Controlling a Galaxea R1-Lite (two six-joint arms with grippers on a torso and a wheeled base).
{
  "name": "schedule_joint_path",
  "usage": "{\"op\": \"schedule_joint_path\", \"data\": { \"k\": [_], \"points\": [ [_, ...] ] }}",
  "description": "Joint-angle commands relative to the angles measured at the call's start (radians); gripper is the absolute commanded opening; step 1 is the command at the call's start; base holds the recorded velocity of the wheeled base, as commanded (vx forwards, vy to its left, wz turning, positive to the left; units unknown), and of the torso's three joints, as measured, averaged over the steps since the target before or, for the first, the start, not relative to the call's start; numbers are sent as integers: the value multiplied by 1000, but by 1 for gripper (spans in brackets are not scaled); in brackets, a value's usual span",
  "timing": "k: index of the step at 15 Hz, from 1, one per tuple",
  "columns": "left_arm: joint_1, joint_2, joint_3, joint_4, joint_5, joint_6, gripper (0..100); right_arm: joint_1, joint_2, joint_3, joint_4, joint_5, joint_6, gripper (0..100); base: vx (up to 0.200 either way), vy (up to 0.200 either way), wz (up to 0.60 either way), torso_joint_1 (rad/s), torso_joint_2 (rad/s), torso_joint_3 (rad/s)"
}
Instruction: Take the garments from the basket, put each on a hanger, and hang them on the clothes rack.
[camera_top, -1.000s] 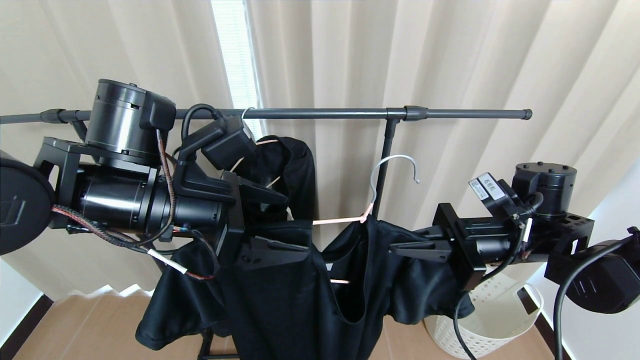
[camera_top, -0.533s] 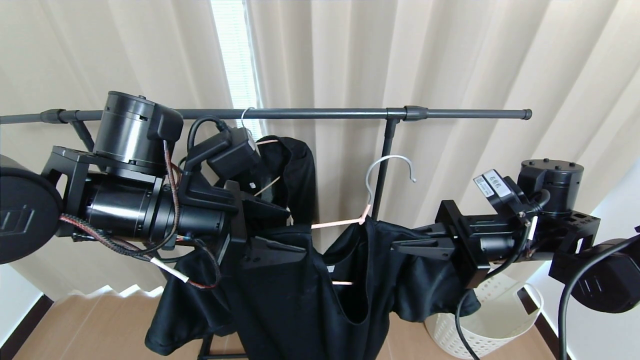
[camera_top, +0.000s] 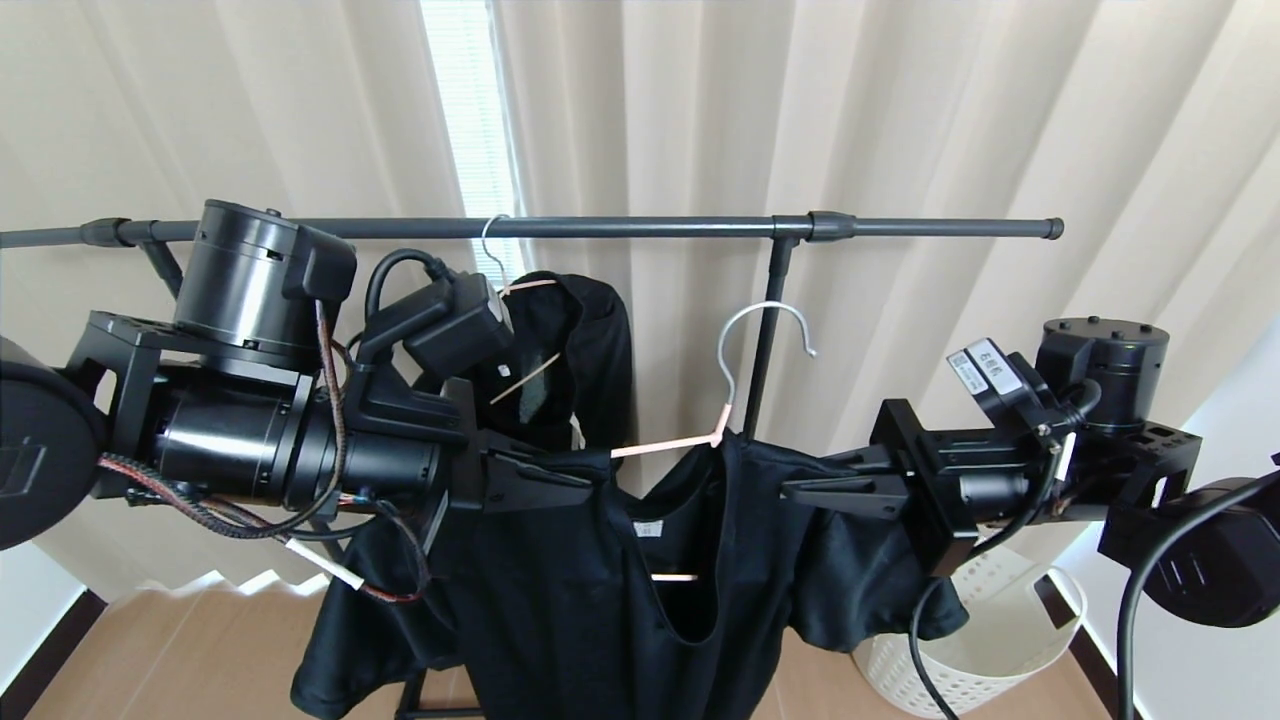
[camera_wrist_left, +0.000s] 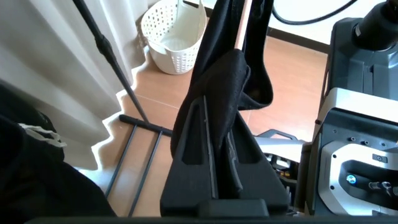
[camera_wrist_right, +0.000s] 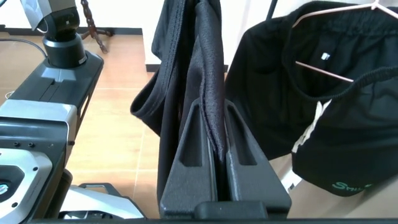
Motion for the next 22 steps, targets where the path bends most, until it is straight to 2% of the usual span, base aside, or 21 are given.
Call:
{"op": "schedule_joint_path", "data": {
  "k": [1,3,4,7,11,15,22],
  "points": [
    [0,-16,6,0,1,-3,0,0,-1,-1,0,-3,-2,0,0,0,0,0,0,0],
    [6,-39,6,0,1,-3,0,0,0,7,0,-7,-5,0,0,0,0,0,0,0],
    [9,-43,8,0,1,-3,0,0,0,5,0,-7,-8,100,0,0,0,0,0,0],
    [34,-97,43,-3,-1,-3,0,-18,-6,-3,0,-10,-8,100,0,0,0,0,0,0],
    [101,-174,120,-66,-1,-5,0,-31,-23,-1,0,-10,-16,100,0,0,0,0,0,0],
    [121,-267,207,-103,-1,-6,0,-55,-21,-15,0,-10,-16,100,0,0,0,0,0,0],
    [136,-342,197,-130,-1,-6,0,-112,16,-58,0,-10,-16,100,0,0,0,0,0,0]
  ]
}}
